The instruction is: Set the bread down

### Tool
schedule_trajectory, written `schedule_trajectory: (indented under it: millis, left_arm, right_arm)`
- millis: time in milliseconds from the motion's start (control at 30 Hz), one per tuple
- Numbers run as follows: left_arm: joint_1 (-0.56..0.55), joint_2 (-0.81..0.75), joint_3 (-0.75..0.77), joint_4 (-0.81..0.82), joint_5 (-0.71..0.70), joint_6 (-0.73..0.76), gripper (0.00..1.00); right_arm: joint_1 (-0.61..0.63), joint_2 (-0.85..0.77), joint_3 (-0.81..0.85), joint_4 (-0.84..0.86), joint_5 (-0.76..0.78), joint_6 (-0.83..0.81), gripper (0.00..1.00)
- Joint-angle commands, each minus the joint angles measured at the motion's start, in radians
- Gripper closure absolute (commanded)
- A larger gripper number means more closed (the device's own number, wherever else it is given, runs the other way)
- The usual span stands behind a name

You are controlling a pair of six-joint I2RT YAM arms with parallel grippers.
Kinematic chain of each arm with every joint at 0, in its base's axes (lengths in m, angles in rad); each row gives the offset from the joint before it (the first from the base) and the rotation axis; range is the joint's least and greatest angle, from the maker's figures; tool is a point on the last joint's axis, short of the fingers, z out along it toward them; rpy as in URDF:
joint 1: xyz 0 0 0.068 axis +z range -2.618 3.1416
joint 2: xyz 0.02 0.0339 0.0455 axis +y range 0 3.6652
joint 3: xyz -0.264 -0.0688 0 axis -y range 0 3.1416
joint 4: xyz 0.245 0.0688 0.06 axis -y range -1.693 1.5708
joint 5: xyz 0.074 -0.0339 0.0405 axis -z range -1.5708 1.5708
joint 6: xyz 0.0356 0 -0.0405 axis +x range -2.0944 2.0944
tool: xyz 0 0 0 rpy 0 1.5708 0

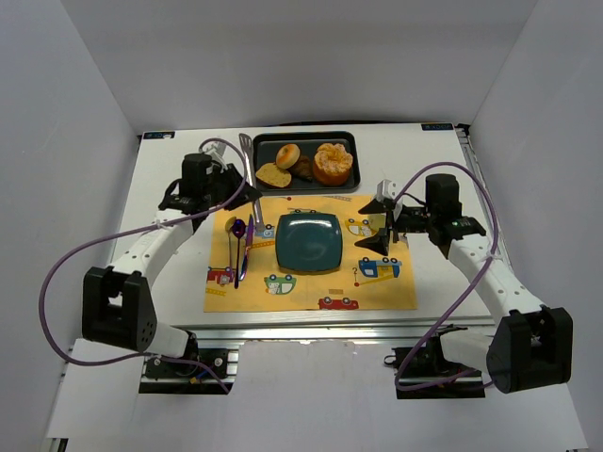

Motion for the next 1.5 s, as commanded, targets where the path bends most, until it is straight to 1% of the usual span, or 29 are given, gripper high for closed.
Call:
schedule_trajectory:
  millis: [0,100,200,233,267,300,567,733,900,1067,1233,1467]
  left_arm:
    - [-0.035,0.031,0.021,0.062,0.049,-0.106,0.73]
    - [-0.061,0.074,0.08,0.027,0.025,-0.067,0.7]
    - [-0.098,0.131,0.191,-0.094,-0.035,0.048,0.66]
    - [-0.107,0.146,0.22,-0.164,-0.052,0.105,0.65]
    - [-0.112,0.162,0.272,-0.194,-0.063,0.124,0.64]
    - [-0.123,0.188,0.292,-0.228,-0.068,0.139,0.64]
    - [-0.141,0.252,0.401,-0.291,-0.098,0.199,0.56]
    - [-0.16,0.292,0.473,-0.343,-0.138,0.257,0.55]
    - [-0.199,0.32,0.55,-0.395,-0.233,0.335,0.55]
    - [-0.245,0.326,0.629,-0.404,-0.278,0.411,0.55]
    - [-0.259,0.335,0.679,-0.415,-0.341,0.46,0.55]
    - [-0.272,0.424,0.777,-0.475,-0.439,0.543,0.52]
  right_arm:
    - [-0.012,-0.023,0.017,-0.005,-0.021,-0.003,0.11]
    - [-0.015,-0.029,0.012,-0.005,-0.019,-0.003,0.11]
    - [-0.018,-0.031,0.009,-0.006,-0.019,-0.004,0.11]
    - [-0.018,-0.028,0.009,-0.006,-0.021,-0.004,0.11]
    - [-0.018,-0.029,0.008,-0.005,-0.022,-0.004,0.11]
    - [-0.02,-0.029,0.008,-0.006,-0.022,-0.004,0.11]
    - [-0.027,-0.029,-0.005,-0.009,-0.022,-0.007,0.11]
    - [-0.032,-0.026,-0.006,-0.012,-0.021,-0.01,0.11]
    - [-0.035,-0.023,-0.009,-0.014,-0.024,-0.012,0.1]
    - [-0.04,-0.023,-0.011,-0.019,-0.021,-0.018,0.11]
    - [-0.044,-0.018,-0.012,-0.02,-0.024,-0.02,0.11]
    - [-0.044,-0.008,-0.006,-0.02,-0.031,-0.02,0.1]
